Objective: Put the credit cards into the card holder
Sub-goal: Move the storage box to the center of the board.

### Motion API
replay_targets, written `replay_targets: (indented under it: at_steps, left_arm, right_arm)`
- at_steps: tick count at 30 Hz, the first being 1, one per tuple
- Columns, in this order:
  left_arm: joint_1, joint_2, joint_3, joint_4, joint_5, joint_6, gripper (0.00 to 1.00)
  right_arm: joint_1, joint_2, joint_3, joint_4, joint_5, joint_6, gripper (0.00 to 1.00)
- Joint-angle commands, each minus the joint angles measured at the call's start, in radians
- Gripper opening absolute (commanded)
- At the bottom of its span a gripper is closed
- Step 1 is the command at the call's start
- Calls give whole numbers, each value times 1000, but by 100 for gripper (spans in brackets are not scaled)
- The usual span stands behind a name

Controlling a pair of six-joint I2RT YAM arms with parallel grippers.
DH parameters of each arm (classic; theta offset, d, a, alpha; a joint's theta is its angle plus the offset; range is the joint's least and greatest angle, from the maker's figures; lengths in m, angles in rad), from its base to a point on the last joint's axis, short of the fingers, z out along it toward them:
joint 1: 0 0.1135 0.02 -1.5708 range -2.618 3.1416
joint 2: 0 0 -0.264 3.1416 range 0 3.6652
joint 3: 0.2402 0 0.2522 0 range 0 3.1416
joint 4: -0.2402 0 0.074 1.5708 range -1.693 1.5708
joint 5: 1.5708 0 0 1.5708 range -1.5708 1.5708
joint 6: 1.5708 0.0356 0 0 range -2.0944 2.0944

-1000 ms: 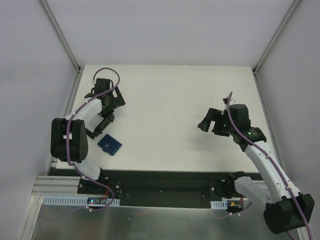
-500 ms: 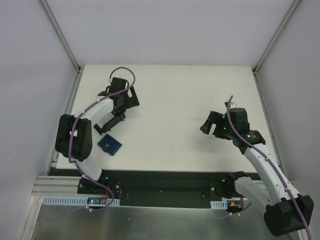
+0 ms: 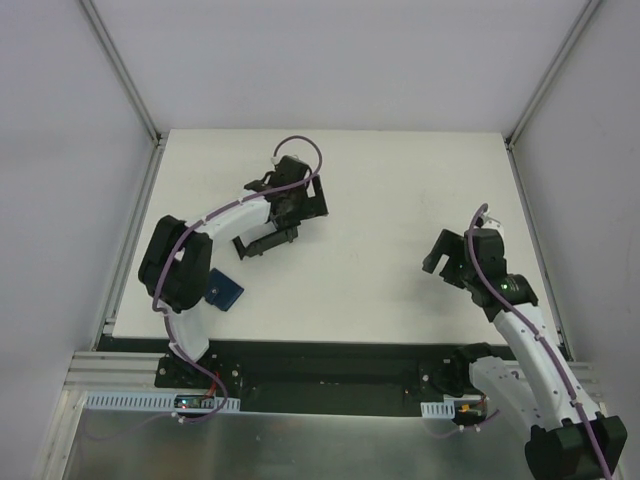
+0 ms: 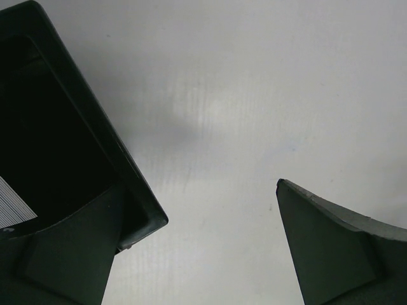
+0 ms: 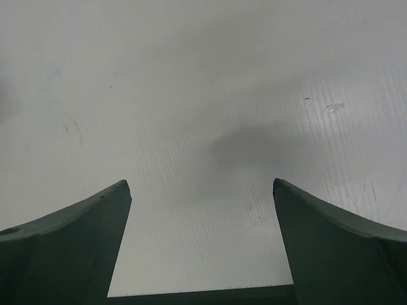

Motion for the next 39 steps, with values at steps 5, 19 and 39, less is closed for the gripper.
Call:
replay_targets:
  at_steps: [5, 19, 39]
  left_arm:
    - [-119, 83, 130, 24, 20, -127, 99]
    - [-246, 187, 274, 31, 81, -200, 99]
    - [-141, -240, 37, -15, -115, 56, 99]
  right_arm:
    - [-35, -38, -20, -29, 24, 34, 96]
    - [-61, -57, -49, -10, -17, 59, 96]
    - [-10, 74, -86, 250, -380, 76, 96]
